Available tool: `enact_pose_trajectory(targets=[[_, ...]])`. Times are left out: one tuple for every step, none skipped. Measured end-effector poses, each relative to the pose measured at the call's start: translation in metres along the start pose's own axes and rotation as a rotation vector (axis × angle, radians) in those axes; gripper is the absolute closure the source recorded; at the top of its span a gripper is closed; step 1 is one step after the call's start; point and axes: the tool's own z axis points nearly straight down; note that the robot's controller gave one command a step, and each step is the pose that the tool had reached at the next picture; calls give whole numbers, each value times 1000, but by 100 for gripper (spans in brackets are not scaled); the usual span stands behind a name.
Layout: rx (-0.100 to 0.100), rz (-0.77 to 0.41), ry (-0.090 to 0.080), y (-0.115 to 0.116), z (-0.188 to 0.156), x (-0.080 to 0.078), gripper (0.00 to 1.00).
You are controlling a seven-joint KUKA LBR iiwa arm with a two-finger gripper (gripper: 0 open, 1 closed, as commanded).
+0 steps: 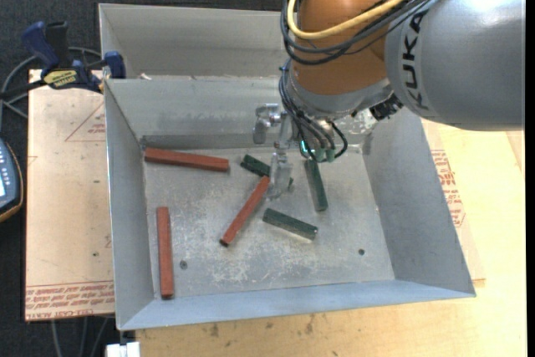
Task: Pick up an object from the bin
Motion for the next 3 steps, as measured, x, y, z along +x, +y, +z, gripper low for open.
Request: enact_pose_trajectory(targets=[[1,-20,1,-43,141,17,0],[-1,-63,-10,-51,170,14,0],[3,-31,-11,-130,169,7,0]])
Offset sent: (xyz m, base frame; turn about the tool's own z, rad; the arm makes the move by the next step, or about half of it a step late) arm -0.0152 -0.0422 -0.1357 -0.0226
